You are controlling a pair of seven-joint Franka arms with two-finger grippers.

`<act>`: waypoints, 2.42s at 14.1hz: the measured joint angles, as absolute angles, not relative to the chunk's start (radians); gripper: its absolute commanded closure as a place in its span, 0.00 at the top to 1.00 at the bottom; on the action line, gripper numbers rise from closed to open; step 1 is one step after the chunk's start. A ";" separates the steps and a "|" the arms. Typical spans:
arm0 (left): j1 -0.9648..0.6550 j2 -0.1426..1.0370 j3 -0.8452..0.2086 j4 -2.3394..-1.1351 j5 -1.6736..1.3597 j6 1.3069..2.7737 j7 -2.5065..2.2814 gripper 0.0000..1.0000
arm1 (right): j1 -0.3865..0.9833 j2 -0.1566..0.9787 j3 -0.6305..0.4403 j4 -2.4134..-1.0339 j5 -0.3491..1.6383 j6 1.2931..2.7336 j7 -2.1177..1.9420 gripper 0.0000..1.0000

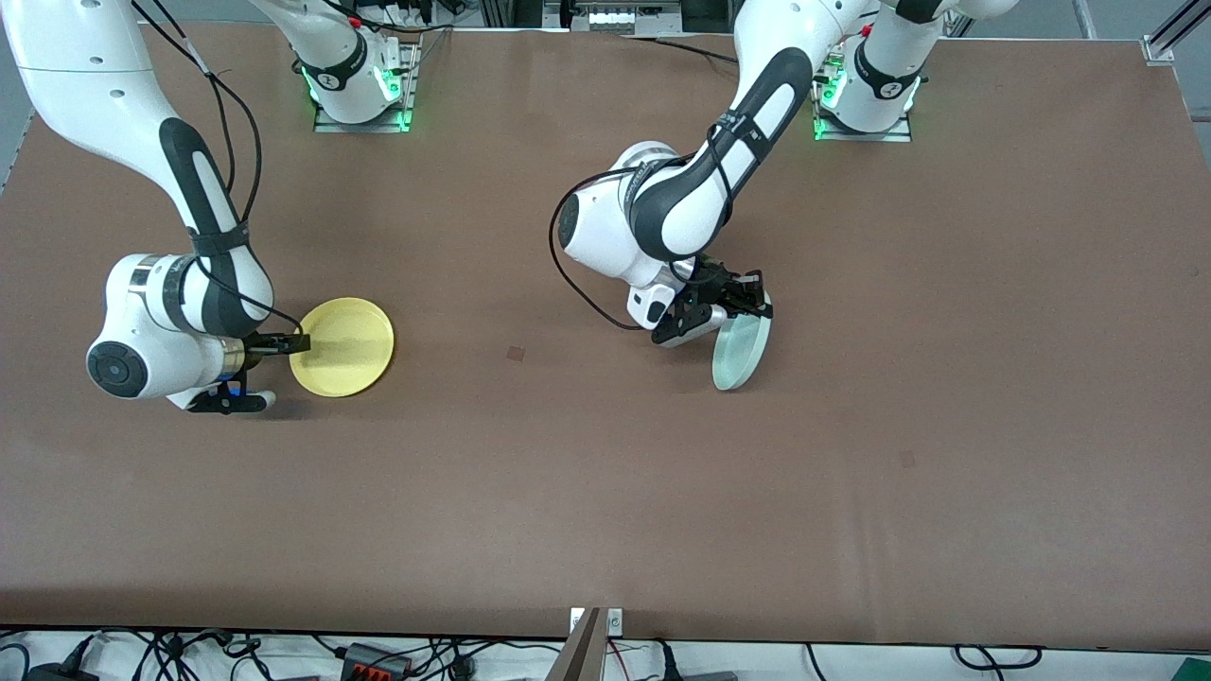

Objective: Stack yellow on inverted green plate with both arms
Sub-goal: 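Flip the green plate with the left gripper while the right gripper reaches yellow, then lower the green plate with the left gripper while the right gripper grasps yellow, then open the left gripper and withdraw while the right gripper lifts the yellow plate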

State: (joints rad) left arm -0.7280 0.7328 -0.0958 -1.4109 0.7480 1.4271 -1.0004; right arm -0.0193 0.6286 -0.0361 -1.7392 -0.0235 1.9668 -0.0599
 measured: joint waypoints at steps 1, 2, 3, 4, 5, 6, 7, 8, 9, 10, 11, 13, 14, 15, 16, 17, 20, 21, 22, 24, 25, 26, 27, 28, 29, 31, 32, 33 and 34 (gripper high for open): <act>-0.732 0.733 -0.096 -1.411 0.748 1.424 -1.000 0.55 | -0.018 0.637 -0.036 -1.739 -0.024 1.975 -0.059 0.66; -0.736 0.734 -0.097 -1.411 0.748 1.430 -1.000 0.88 | -0.018 0.647 -0.035 -1.739 -0.023 1.980 -0.058 0.55; -0.741 0.737 -0.098 -1.411 0.748 1.452 -1.000 1.00 | -0.018 0.654 -0.035 -1.739 -0.023 1.983 -0.058 0.46; -0.745 0.736 -0.097 -1.411 0.746 1.482 -0.999 1.00 | -0.018 0.660 -0.035 -1.739 -0.023 1.984 -0.058 0.41; -0.748 0.733 -0.097 -1.408 0.736 1.517 -0.998 1.00 | -0.018 0.664 -0.035 -1.739 -0.023 1.984 -0.058 0.39; -0.748 0.726 -0.097 -1.405 0.713 1.553 -0.996 1.00 | -0.018 0.664 -0.035 -1.739 -0.023 1.984 -0.057 0.33; -0.749 0.720 -0.097 -1.401 0.687 1.595 -0.996 1.00 | -0.018 0.664 -0.035 -1.739 -0.023 1.984 -0.057 0.27; -0.750 0.714 -0.097 -1.397 0.655 1.644 -0.995 1.00 | -0.017 0.664 -0.035 -1.739 -0.023 1.984 -0.057 0.14; -0.751 0.708 -0.098 -1.392 0.615 1.709 -0.994 1.00 | -0.017 0.664 -0.035 -1.739 -0.023 1.984 -0.057 0.00; -0.750 0.710 -0.098 -1.394 0.555 1.814 -0.991 1.00 | -0.017 0.664 -0.035 -1.739 -0.023 1.983 -0.057 0.00; -0.749 0.725 -0.099 -1.399 0.494 1.923 -0.981 1.00 | -0.016 0.664 -0.035 -1.738 -0.023 1.981 -0.057 0.00; -0.749 0.757 -0.099 -1.400 0.369 2.060 -0.933 1.00 | -0.010 0.657 -0.034 -1.728 -0.006 1.970 -0.057 0.00; -0.749 0.761 -0.099 -1.400 0.325 2.082 -0.903 1.00 | -0.008 0.658 -0.034 -1.727 0.006 1.970 -0.057 0.00; -0.748 0.759 -0.099 -1.400 0.302 2.088 -0.881 1.00 | -0.008 0.658 -0.034 -1.726 0.014 1.969 -0.057 0.00; -0.746 0.758 -0.099 -1.399 0.293 2.091 -0.868 1.00 | -0.008 0.657 -0.034 -1.724 0.018 1.968 -0.057 0.00; -0.743 0.758 -0.099 -1.399 0.290 2.102 -0.858 1.00 | -0.008 0.653 -0.034 -1.720 0.021 1.961 -0.057 0.00; -0.731 0.759 -0.098 -1.399 0.222 2.177 -0.847 1.00 | -0.005 0.620 -0.034 -1.700 0.024 1.918 -0.057 0.00; -0.725 0.760 -0.098 -1.400 0.184 2.220 -0.839 1.00 | -0.004 0.611 -0.034 -1.698 0.024 1.911 -0.057 0.00; -0.719 0.761 -0.098 -1.401 0.163 2.249 -0.837 1.00 | -0.003 0.606 -0.034 -1.698 0.024 1.910 -0.057 0.00; -0.702 0.760 -0.096 -1.401 0.151 2.262 -0.837 1.00 | 0.000 0.605 -0.034 -1.696 0.024 1.911 -0.057 0.00; -0.686 0.755 -0.095 -1.400 0.151 2.251 -0.837 1.00 | 0.001 0.600 -0.034 -1.691 0.024 1.911 -0.057 0.00; -0.666 0.747 -0.095 -1.396 0.151 2.225 -0.830 1.00 | 0.003 0.590 -0.034 -1.686 0.024 1.910 -0.057 0.00; -0.640 0.734 -0.094 -1.392 0.151 2.192 -0.806 1.00 | 0.006 0.573 -0.034 -1.684 0.024 1.909 -0.057 0.00; -0.608 0.714 -0.093 -1.387 0.151 2.146 -0.772 1.00 | 0.012 0.553 -0.033 -1.682 0.024 1.904 -0.057 0.00; -0.573 0.686 -0.094 -1.385 0.151 2.086 -0.738 1.00 | 0.021 0.533 -0.033 -1.682 0.024 1.899 -0.057 0.00; -0.516 0.627 -0.094 -1.384 0.150 1.975 -0.690 1.00 | 0.050 0.499 -0.031 -1.681 0.025 1.890 -0.049 0.00; -0.492 0.600 -0.093 -1.384 0.150 1.924 -0.660 1.00 | 0.071 0.485 -0.029 -1.678 0.026 1.878 -0.032 0.00; -0.467 0.574 -0.093 -1.384 0.149 1.875 -0.624 1.00 | 0.099 0.474 -0.028 -1.669 0.029 1.856 -0.009 0.00; -0.439 0.549 -0.093 -1.384 0.139 1.828 -0.592 1.00 | 0.133 0.466 -0.026 -1.655 0.042 1.832 0.015 0.00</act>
